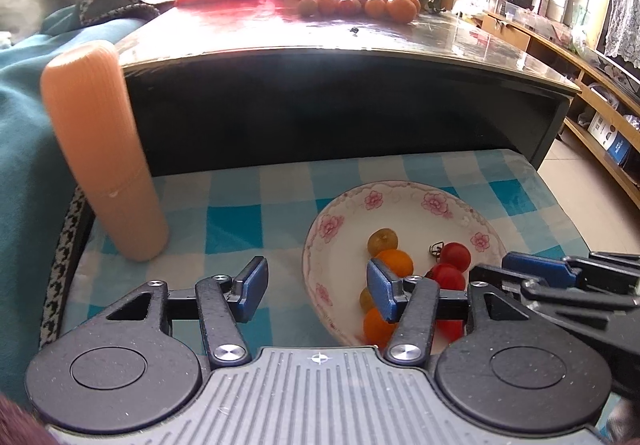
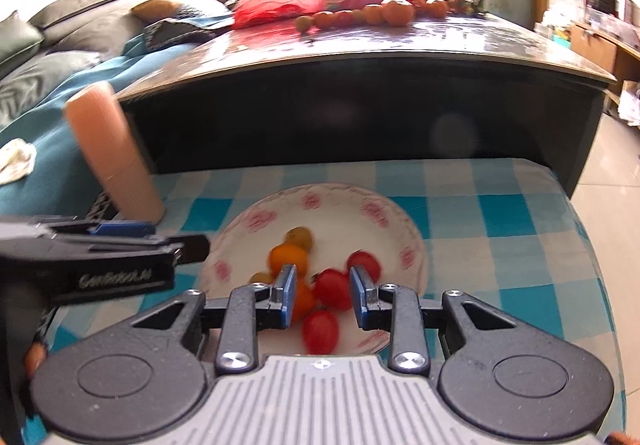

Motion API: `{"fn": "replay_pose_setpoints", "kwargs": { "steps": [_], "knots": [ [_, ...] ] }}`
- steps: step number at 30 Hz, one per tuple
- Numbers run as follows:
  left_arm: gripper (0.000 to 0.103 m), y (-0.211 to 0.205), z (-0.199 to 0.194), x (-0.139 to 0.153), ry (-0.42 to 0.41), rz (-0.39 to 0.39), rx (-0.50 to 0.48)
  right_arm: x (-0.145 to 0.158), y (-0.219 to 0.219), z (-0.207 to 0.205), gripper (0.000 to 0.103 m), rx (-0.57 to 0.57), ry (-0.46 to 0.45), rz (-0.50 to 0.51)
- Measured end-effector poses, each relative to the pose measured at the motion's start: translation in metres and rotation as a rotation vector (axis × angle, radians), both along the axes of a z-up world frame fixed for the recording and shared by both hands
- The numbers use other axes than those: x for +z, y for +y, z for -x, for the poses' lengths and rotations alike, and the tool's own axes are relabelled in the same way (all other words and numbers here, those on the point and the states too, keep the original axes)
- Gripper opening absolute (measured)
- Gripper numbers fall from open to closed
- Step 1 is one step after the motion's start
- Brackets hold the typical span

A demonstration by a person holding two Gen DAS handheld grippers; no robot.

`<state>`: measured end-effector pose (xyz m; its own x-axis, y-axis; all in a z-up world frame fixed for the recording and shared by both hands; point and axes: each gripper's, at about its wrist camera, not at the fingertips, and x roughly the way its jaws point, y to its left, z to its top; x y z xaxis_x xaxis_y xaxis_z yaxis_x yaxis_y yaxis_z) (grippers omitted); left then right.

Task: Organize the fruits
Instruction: 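Move the left gripper to the large red tomato while the right gripper reaches the small brown fruit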

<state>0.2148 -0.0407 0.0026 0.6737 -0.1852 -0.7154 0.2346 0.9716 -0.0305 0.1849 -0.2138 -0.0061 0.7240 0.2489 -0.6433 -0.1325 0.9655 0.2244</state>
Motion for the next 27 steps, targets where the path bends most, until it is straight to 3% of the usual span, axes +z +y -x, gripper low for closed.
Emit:
{"fn": "replay_pose_setpoints", "kwargs": {
  "steps": [6,13,21,27],
  "knots": [
    [0.065,0.018,0.019,0.001,0.014,-0.009,-0.01,0.002,0.025,0.029,0.045,0.13,0.01,0.018],
    [0.067,0.047,0.036,-0.007,0.06,-0.02,-0.022,-0.018,0.067,0.05,0.045,0.286,0.049,0.062],
    [0.068,0.061,0.036,-0.018,0.104,-0.009,-0.03,-0.042,0.092,0.033,0.045,0.328,0.098,0.089],
    [0.068,0.055,0.032,-0.031,0.135,-0.021,-0.056,-0.05,0.093,0.018,0.048,0.299,0.103,0.086]
  ]
}}
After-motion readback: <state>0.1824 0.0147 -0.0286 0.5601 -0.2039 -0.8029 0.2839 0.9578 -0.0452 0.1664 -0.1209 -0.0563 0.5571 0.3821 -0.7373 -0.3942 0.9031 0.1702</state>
